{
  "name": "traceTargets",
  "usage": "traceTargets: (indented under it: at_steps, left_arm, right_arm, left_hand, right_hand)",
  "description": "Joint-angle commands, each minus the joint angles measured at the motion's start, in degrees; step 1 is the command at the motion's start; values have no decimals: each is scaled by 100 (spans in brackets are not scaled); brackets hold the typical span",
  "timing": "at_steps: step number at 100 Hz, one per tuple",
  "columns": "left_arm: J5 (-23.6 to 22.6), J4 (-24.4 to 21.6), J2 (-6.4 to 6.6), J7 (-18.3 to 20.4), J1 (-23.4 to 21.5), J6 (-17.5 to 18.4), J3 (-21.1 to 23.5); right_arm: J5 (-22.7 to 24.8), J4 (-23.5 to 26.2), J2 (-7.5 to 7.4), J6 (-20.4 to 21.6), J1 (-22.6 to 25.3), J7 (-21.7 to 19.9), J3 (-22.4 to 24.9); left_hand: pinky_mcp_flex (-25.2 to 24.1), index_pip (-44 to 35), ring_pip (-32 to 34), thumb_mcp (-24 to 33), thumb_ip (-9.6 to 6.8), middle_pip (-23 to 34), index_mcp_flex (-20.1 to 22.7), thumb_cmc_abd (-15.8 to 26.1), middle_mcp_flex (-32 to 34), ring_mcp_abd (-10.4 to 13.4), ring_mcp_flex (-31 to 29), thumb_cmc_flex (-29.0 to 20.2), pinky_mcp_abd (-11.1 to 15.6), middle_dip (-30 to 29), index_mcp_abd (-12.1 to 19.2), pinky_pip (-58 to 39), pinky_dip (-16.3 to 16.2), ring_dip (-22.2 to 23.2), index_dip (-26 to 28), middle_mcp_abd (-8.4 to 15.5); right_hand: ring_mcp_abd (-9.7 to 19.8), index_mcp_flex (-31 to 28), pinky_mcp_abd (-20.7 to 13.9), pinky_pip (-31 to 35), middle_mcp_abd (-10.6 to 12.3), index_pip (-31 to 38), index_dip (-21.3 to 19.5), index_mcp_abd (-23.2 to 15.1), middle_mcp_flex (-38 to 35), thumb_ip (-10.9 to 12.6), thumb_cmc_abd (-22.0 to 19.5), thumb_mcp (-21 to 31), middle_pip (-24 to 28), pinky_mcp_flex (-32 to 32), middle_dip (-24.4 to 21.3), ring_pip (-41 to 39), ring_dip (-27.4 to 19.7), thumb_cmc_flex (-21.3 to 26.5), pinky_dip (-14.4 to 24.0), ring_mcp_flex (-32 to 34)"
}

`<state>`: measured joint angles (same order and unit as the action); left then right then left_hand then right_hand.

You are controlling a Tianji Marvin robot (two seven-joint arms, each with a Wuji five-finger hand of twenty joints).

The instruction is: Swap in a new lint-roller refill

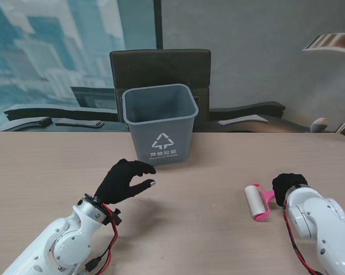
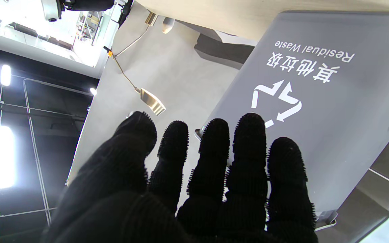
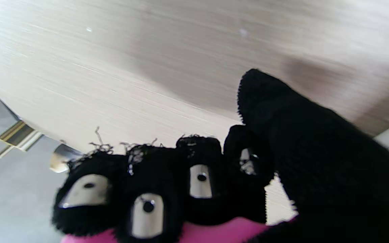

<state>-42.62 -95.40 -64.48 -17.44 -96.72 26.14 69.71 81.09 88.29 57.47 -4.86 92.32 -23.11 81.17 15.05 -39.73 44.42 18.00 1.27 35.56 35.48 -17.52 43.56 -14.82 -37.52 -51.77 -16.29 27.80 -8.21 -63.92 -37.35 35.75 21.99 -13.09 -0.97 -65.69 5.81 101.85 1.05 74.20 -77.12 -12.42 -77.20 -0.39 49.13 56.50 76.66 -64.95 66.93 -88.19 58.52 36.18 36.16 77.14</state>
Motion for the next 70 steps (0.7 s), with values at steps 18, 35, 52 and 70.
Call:
traceTargets:
  at_steps: [18,35,52,70]
  left_arm:
    - [47,1,-9,109,16,-55,-20]
    - [54,3,-9,113,16,-57,-16]
    - [33,0,-9,95,0,-32,4]
    - [26,-13,-9,87,-30,-63,51]
  right_arm:
    - [43,23,-9,17,223,-17,37]
    - [-244,205,0,164,146,-40,-118]
    - [-612,326,-1,275,-39,-141,-401]
    - [-1065,342,-28,532,-384,-334,-856]
  left_hand:
    - [6,-93,153,88,-89,71,10,-143,72,82,-84,-146,26,131,114,-171,-109,60,-53,143]
    - [0,-92,156,89,-91,71,10,-145,70,69,-82,-147,26,131,108,-172,-108,62,-51,134]
    - [1,-95,161,88,-89,74,12,-146,75,72,-83,-151,28,132,123,-175,-109,63,-49,133]
    - [-7,-96,161,86,-90,74,10,-144,71,67,-78,-159,26,131,117,-175,-108,63,-50,124]
  right_hand:
    - [2124,-90,-1209,1779,-571,-17,-79,179,-320,-136,-35,209,277,-457,56,-1219,237,94,158,-106]
    - [2118,-91,-1168,1777,-573,-21,-83,183,-321,-141,-30,212,276,-456,56,-1222,231,87,143,-106]
    - [2113,-91,-1161,1779,-573,-23,-86,183,-321,-146,-32,214,276,-456,57,-1224,225,79,136,-107]
    - [2113,-91,-1160,1781,-573,-24,-88,183,-321,-152,-28,209,276,-456,57,-1225,222,75,131,-107]
